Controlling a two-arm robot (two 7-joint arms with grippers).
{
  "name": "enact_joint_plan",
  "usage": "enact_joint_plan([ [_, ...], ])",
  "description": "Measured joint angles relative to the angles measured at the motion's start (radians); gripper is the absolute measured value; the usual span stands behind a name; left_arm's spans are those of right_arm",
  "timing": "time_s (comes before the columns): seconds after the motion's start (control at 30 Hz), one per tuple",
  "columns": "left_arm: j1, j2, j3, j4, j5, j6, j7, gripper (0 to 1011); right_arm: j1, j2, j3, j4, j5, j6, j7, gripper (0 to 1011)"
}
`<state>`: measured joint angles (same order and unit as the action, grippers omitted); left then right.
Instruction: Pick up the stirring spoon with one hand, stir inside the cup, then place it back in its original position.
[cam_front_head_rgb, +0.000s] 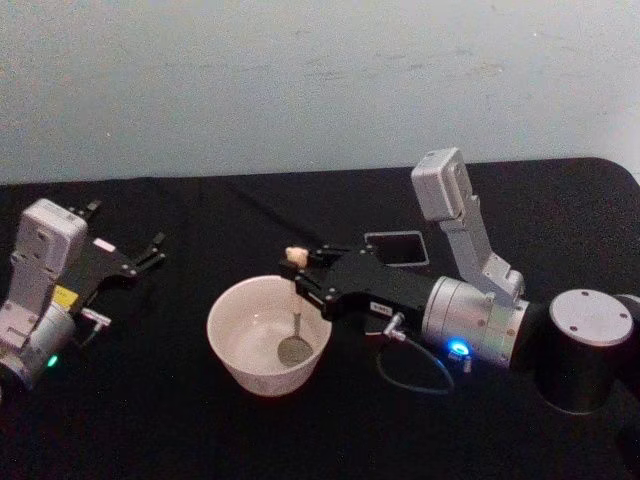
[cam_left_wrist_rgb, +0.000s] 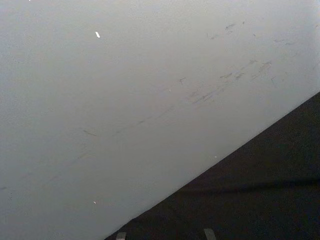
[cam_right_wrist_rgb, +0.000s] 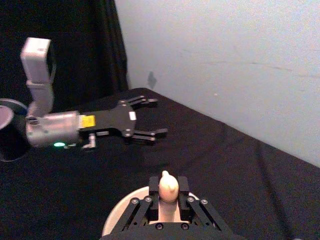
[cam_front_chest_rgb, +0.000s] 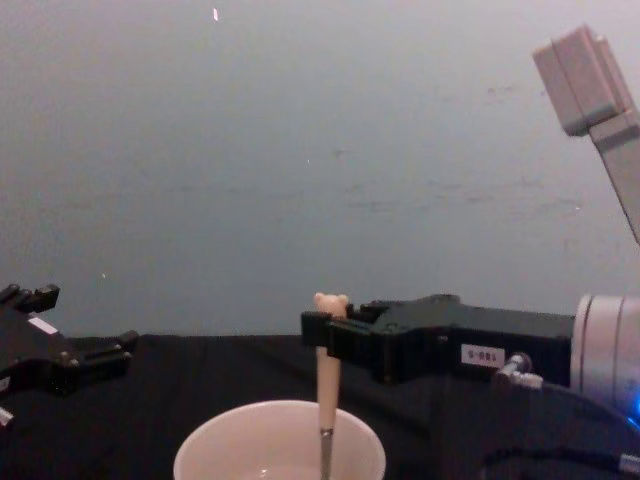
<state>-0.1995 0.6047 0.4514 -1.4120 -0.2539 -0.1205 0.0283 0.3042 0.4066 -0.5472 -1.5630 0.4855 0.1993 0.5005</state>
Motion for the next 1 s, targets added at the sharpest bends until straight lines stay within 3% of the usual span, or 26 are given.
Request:
enact_joint_plan([
  [0.37, 0.000, 0.000, 0.000, 0.000, 0.000, 0.000, 0.000, 1001, 0.005, -0.008, -0.036, -0.024, 0.030, 0.008, 0.004, 211],
  [0.7, 0.000, 0.000, 0.000, 0.000, 0.000, 0.000, 0.000, 1001, 0.053, -0.078, -0.070, 0.038, -0.003, -0.011, -0.047, 211],
  [1.0, 0.000, 0.000, 0.000, 0.000, 0.000, 0.000, 0.000, 1001, 0.099, -0.140, -0.054, 0.128, -0.034, -0.019, -0.093, 211],
])
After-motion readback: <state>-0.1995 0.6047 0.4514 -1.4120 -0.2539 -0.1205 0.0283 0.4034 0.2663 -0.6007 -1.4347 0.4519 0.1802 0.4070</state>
